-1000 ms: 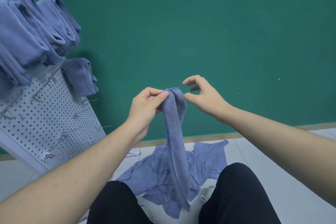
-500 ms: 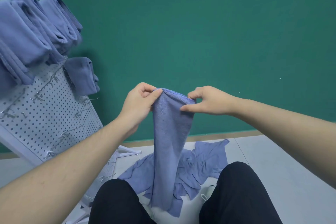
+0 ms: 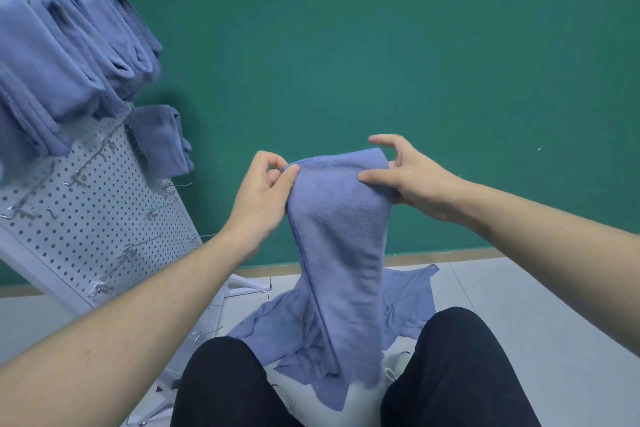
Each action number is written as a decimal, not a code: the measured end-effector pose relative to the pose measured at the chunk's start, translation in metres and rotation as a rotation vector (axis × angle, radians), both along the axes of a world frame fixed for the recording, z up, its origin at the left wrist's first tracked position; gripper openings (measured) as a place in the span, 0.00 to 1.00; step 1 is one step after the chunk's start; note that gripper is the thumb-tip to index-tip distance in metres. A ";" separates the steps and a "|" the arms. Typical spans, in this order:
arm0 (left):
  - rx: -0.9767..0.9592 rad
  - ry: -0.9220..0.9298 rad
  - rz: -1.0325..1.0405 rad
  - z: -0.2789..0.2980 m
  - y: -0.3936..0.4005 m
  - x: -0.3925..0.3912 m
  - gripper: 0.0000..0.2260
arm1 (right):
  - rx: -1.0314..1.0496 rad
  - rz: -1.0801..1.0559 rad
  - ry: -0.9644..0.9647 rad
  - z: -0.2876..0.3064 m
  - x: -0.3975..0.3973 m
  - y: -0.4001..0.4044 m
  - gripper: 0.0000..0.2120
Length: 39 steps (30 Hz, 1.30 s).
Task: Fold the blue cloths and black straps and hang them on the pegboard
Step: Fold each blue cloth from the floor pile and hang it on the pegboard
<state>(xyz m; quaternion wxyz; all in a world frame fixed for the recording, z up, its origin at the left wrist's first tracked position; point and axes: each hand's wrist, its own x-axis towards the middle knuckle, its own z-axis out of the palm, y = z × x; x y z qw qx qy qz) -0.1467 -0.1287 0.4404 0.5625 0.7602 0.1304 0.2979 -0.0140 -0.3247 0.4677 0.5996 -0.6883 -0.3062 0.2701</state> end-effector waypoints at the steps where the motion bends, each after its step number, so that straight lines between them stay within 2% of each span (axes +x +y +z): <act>1: -0.034 -0.010 0.017 0.000 0.000 0.001 0.07 | -0.047 0.007 0.099 0.001 -0.002 0.001 0.18; 3: -0.124 -0.026 0.054 0.000 0.000 0.002 0.07 | -0.167 0.057 0.203 0.002 -0.004 0.002 0.08; 5: -0.207 0.002 0.096 -0.001 0.000 0.002 0.06 | -0.186 0.040 0.188 0.002 -0.007 0.003 0.04; 9: -0.338 0.102 0.120 -0.010 -0.008 0.002 0.05 | -0.104 -0.105 -0.109 0.002 -0.016 0.014 0.09; 12: -0.496 0.071 0.098 -0.011 -0.019 0.001 0.06 | -0.107 -0.180 -0.317 0.001 -0.022 0.023 0.14; 13: -0.596 0.045 0.053 -0.010 -0.023 0.001 0.09 | -0.096 -0.174 -0.338 0.001 -0.024 0.025 0.15; 15: -0.771 0.033 -0.117 -0.007 -0.031 -0.002 0.20 | -0.061 -0.160 -0.313 0.002 -0.028 0.029 0.14; 17: -0.816 0.068 -0.277 -0.010 -0.040 -0.007 0.26 | -0.010 -0.184 -0.242 0.003 -0.029 0.033 0.11; 21: -0.669 0.183 -0.334 -0.030 -0.056 -0.013 0.18 | 0.018 -0.295 -0.136 0.003 -0.021 0.037 0.09; 25: -0.479 0.141 -0.233 -0.031 -0.067 -0.008 0.13 | 0.023 -0.339 0.033 -0.004 -0.019 0.033 0.12; 27: -0.452 0.079 -0.181 -0.027 -0.067 -0.004 0.14 | 0.036 -0.309 0.171 -0.008 -0.021 0.028 0.18; 30: -0.516 0.000 -0.053 -0.022 -0.063 0.005 0.13 | 0.002 -0.093 0.353 -0.024 -0.025 0.015 0.30; 32: -0.583 -0.021 0.011 -0.020 -0.057 0.009 0.11 | -0.059 0.019 0.341 -0.042 -0.032 0.007 0.24; 35: -0.556 0.012 0.041 -0.022 -0.046 0.010 0.09 | -0.054 0.089 0.275 -0.060 -0.042 0.001 0.07; 37: -0.500 0.068 0.057 -0.027 -0.041 0.009 0.09 | -0.023 0.058 0.196 -0.063 -0.046 0.001 0.09; 39: -0.383 0.108 0.087 -0.032 -0.037 0.007 0.09 | -0.077 -0.066 0.036 -0.060 -0.049 0.003 0.10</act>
